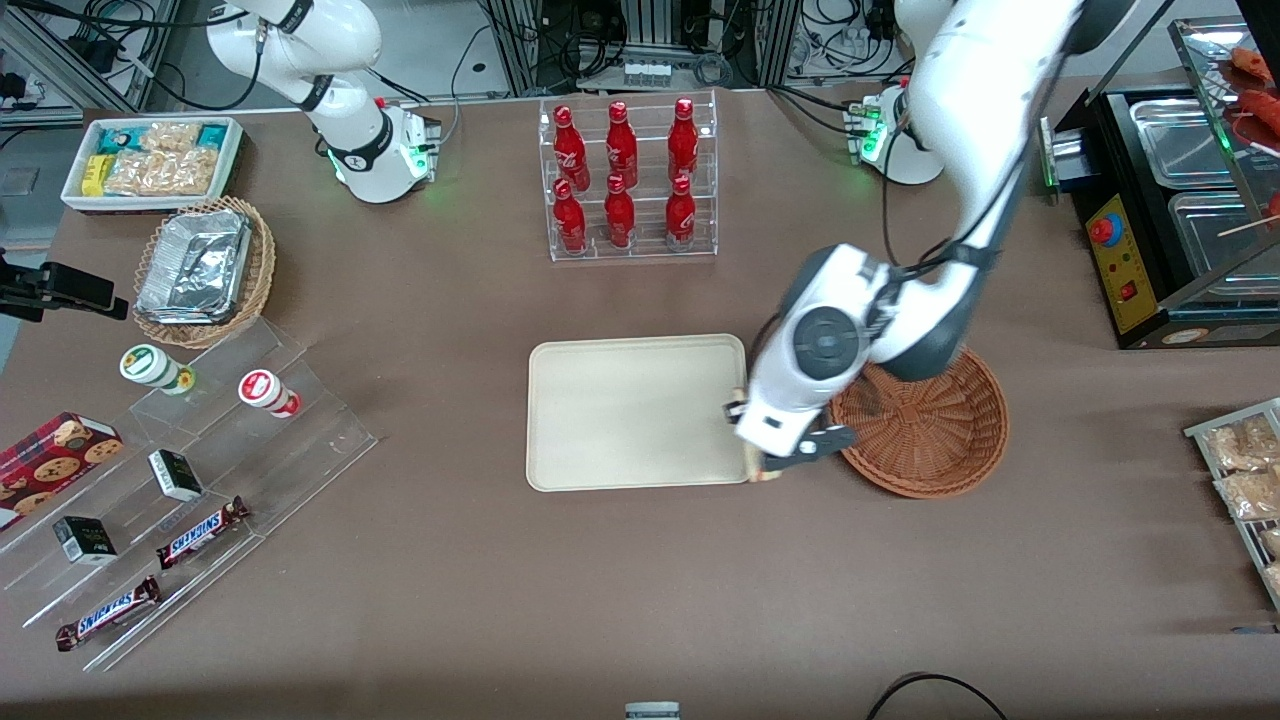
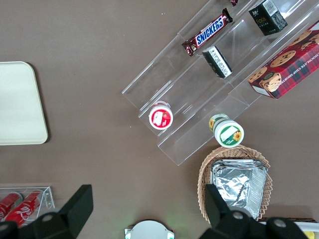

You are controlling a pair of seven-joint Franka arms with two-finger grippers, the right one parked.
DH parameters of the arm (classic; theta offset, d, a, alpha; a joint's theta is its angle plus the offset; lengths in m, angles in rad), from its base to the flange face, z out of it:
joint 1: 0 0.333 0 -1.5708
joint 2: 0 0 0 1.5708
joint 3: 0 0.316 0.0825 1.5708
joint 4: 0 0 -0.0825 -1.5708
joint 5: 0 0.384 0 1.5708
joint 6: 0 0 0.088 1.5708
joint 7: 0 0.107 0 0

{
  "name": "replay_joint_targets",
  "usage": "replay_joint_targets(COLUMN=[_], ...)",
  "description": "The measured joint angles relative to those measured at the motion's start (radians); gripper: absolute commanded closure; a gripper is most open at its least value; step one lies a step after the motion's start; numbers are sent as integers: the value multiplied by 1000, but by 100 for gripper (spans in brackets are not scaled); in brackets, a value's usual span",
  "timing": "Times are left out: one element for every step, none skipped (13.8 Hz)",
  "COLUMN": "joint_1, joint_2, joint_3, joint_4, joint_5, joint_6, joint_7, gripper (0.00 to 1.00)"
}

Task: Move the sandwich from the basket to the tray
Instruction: 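Lift the sandwich and carry it over the white tray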

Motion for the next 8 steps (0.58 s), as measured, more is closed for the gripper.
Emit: replay_joint_targets(joint_1=[-37, -72, -103, -129, -152, -173, -189, -201], joint_2=[32, 61, 88, 112, 131, 149, 164, 178], joint_3=[0, 0, 0, 1, 2, 3, 4, 5], joint_4=[36, 70, 105, 136, 160, 178, 195, 208], joint_5=[0, 0, 0, 0, 0, 0, 4, 15], joint_6=[1, 1, 1, 0, 0, 0, 0, 0], joint_7=[-33, -65, -96, -120, -140, -161, -182, -205], gripper=[100, 100, 100, 100, 100, 100, 100, 100])
